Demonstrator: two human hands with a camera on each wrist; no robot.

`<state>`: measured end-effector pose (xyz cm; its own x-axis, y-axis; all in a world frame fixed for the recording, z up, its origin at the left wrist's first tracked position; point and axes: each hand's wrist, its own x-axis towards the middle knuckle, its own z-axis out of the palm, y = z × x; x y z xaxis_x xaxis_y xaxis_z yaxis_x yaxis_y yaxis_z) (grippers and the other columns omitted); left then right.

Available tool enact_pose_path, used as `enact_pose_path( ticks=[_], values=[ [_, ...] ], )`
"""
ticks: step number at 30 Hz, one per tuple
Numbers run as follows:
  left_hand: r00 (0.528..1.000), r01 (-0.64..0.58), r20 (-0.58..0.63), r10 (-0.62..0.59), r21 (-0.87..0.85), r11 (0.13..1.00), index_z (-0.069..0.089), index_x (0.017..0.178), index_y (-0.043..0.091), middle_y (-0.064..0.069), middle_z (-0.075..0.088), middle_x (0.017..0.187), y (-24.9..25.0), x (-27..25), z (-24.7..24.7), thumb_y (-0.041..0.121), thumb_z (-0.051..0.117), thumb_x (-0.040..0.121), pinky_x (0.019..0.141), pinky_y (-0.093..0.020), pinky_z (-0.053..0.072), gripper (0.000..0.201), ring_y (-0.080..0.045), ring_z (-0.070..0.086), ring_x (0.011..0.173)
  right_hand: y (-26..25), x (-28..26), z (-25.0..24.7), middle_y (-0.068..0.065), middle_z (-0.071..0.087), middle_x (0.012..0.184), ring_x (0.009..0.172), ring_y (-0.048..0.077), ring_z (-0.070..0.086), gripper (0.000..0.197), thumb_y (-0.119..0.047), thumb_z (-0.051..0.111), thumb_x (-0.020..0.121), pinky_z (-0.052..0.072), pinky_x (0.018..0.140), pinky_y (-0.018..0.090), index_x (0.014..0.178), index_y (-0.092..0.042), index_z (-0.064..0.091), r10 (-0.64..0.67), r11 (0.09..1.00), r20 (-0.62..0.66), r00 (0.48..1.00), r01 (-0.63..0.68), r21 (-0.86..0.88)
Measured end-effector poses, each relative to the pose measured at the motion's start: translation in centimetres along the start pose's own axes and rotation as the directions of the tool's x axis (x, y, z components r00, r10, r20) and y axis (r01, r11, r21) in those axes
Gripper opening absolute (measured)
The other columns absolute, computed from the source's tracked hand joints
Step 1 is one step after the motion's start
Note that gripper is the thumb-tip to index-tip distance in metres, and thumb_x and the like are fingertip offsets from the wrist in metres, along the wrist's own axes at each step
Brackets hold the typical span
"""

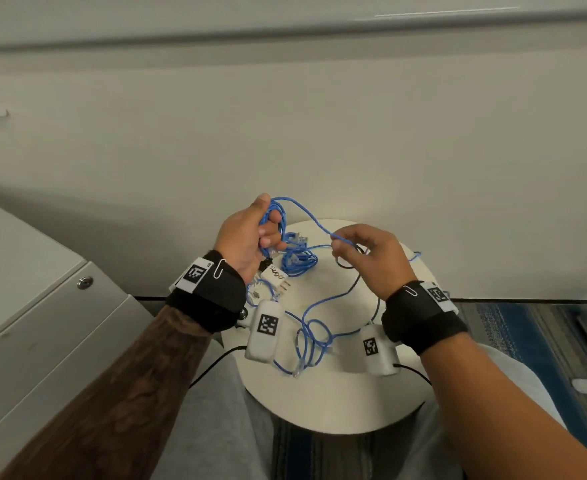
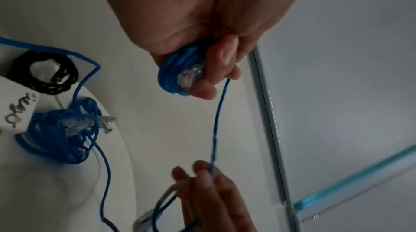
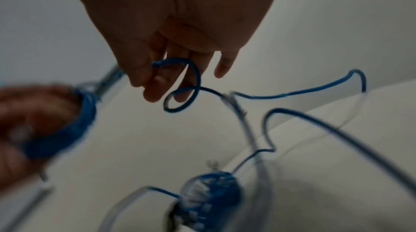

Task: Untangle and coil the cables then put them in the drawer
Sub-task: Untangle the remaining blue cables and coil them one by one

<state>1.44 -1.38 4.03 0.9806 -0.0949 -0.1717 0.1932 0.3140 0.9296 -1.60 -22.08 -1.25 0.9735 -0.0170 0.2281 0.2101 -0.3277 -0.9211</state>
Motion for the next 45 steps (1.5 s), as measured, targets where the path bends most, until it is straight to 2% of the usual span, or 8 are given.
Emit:
enact_pose_path(
  ticks=[5, 10, 15, 20, 25, 28, 34, 45],
  values=[
    [0.990, 0.140, 0.049, -0.132, -0.440, 0.887, 0.054, 0.073, 0.014, 0.008, 0.028, 0.047, 1.2, -0.1, -1.9, 0.037, 0.046, 0.101, 0.057, -0.023, 0.046, 0.037, -0.008, 0.031, 0.041, -3.3, 1.0, -0.4, 0.004, 0.060, 0.066, 0.058, 0.014, 0.054, 0.016, -0.018, 0.064, 0.097, 0.044, 0.057, 0.017, 0.093, -0.005, 0.073, 0.059, 0.959, -0.060, 0.996, -0.040, 0.282],
    [0.998, 0.052, 0.065, -0.011, -0.686, 0.726, 0.058, 0.080, 0.005, 0.003, 0.042, 0.055, 3.2, -0.8, -1.2, 0.024, 0.036, 0.102, 0.069, -0.030, 0.053, 0.036, -0.011, 0.046, 0.048, -2.8, 0.0, 1.2, -0.011, 0.055, 0.058, 0.049, 0.006, 0.046, 0.034, -0.034, 0.057, 0.100, 0.041, 0.053, 0.015, 0.075, -0.014, 0.066, 0.104, 0.994, 0.192, 0.976, -0.093, -0.063],
    [1.000, 0.003, 0.005, 0.001, -0.718, 0.696, 0.057, 0.093, 0.001, -0.005, 0.056, 0.069, 3.0, -0.9, -0.2, 0.012, 0.038, 0.101, 0.085, -0.040, 0.051, 0.023, -0.018, 0.060, 0.062, -4.2, -2.7, 2.8, -0.006, 0.056, 0.061, 0.055, 0.007, 0.052, 0.037, -0.045, 0.048, 0.102, 0.048, 0.061, 0.030, 0.078, -0.021, 0.062, 0.003, 0.923, 0.415, 0.910, 0.157, -0.352],
    [0.986, -0.156, -0.074, 0.147, -0.127, 0.980, 0.058, 0.087, 0.007, -0.002, 0.061, 0.069, 0.8, -1.2, 0.6, 0.014, 0.040, 0.103, 0.078, -0.032, 0.052, 0.025, -0.018, 0.062, 0.066, -6.8, -3.1, 1.5, -0.006, 0.044, 0.058, 0.055, 0.010, 0.043, 0.035, -0.040, 0.058, 0.097, 0.036, 0.056, 0.031, 0.066, -0.027, 0.049, -0.188, 0.840, 0.419, 0.888, 0.367, -0.401],
    [0.971, -0.181, 0.232, 0.050, 0.585, 0.791, 0.066, 0.085, 0.009, 0.006, 0.062, 0.057, -2.1, -4.0, 0.8, 0.013, 0.044, 0.102, 0.060, -0.022, 0.048, 0.028, -0.007, 0.057, 0.054, -7.6, -2.3, -0.3, -0.010, 0.050, 0.076, 0.061, 0.010, 0.049, 0.026, -0.037, 0.064, 0.090, 0.039, 0.058, 0.027, 0.069, -0.021, 0.069, -0.291, 0.835, 0.339, 0.895, 0.410, -0.366],
    [0.951, -0.077, 0.296, -0.094, 0.518, 0.852, 0.065, 0.090, -0.004, -0.007, 0.051, 0.053, -2.7, -4.7, 0.6, 0.026, 0.037, 0.104, 0.067, -0.039, 0.052, 0.043, -0.022, 0.052, 0.053, -6.7, -1.7, -1.6, -0.009, 0.055, 0.072, 0.059, 0.010, 0.047, 0.033, -0.043, 0.067, 0.090, 0.037, 0.058, 0.026, 0.065, -0.022, 0.064, -0.215, 0.861, 0.305, 0.928, 0.327, -0.389],
    [0.923, 0.066, 0.318, -0.217, 0.425, 0.903, 0.055, 0.074, 0.010, 0.003, 0.030, 0.050, -2.7, -5.5, -0.4, 0.035, 0.044, 0.102, 0.059, -0.030, 0.052, 0.038, -0.011, 0.034, 0.043, -4.5, -2.1, -3.2, -0.006, 0.039, 0.055, 0.053, 0.008, 0.033, 0.045, -0.046, 0.068, 0.090, 0.030, 0.052, 0.021, 0.066, -0.009, 0.057, -0.017, 0.957, 0.215, 0.977, 0.078, -0.280],
    [0.900, 0.376, 0.336, -0.277, -0.280, 0.883, 0.048, 0.073, 0.015, 0.008, 0.029, 0.047, -6.0, -5.6, -0.7, 0.042, 0.042, 0.100, 0.056, -0.024, 0.045, 0.039, -0.007, 0.032, 0.043, -1.2, -6.3, 2.8, -0.008, 0.053, 0.064, 0.057, 0.005, 0.044, 0.041, -0.042, 0.047, 0.103, 0.038, 0.060, 0.020, 0.085, -0.008, 0.060, 0.140, 0.990, 0.385, 0.912, -0.123, -0.068]
  ],
)
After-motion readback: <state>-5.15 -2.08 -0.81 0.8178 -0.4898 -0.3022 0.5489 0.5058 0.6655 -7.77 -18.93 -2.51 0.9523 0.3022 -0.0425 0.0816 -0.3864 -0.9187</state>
